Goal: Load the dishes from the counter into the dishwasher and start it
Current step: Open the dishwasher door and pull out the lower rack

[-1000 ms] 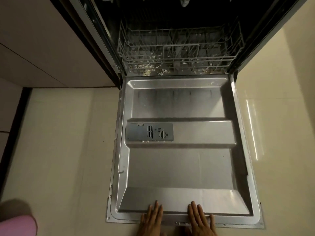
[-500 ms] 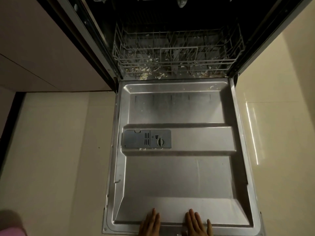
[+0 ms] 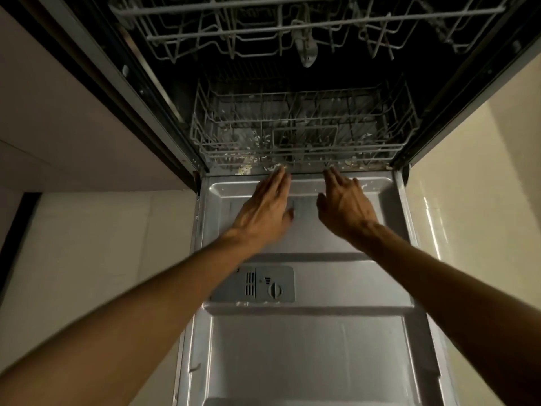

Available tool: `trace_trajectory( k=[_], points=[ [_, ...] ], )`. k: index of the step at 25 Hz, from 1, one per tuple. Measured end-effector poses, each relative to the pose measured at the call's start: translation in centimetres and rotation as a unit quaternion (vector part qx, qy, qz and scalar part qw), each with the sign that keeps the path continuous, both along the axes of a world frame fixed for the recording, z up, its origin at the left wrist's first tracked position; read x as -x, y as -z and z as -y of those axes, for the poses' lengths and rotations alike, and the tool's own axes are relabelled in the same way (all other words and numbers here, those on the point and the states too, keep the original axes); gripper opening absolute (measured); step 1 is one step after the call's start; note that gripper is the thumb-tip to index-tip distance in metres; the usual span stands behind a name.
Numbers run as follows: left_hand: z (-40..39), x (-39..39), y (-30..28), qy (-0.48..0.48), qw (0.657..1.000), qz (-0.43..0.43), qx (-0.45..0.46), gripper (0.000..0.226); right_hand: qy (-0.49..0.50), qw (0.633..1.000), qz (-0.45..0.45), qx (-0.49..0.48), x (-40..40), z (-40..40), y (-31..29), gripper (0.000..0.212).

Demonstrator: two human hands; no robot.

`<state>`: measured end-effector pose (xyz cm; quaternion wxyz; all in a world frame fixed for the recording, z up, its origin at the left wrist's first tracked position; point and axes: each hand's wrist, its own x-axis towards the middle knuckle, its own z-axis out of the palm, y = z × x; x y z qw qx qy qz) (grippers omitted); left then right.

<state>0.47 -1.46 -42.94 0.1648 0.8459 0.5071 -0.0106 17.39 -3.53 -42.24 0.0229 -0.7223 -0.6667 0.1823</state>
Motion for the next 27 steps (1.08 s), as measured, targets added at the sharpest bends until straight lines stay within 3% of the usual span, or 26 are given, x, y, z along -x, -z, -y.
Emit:
trace_trajectory(
  k=[5,10,16,27],
  points=[
    [-7.7,-2.8,-1.6,0.006,0.998,-0.011,-0.065,0.084,-0.037,0.997,0.055,-0.028,-0.8,-6.8,-2.1,0.072],
    [-9.7,-4.2,-1.8,-0.02,0.999,-0.037,-0.025,0.085,-0.021,0.996,0.071,0.046,-1.6,-9.5,-1.9,0.079],
    [-6.4,-4.2,-1.5,-0.057,0.998,-0.004,-0.023,0.083,-0.021,0.999,0.039,0.01,-1.5,-6.7,-1.5,0.076],
    [2.9,-2.5,-3.5,-0.066,0.997,0.001,0.037,0.078,-0.048,0.995,0.029,0.083,-0.2,2.5,-4.3,0.072]
  ],
)
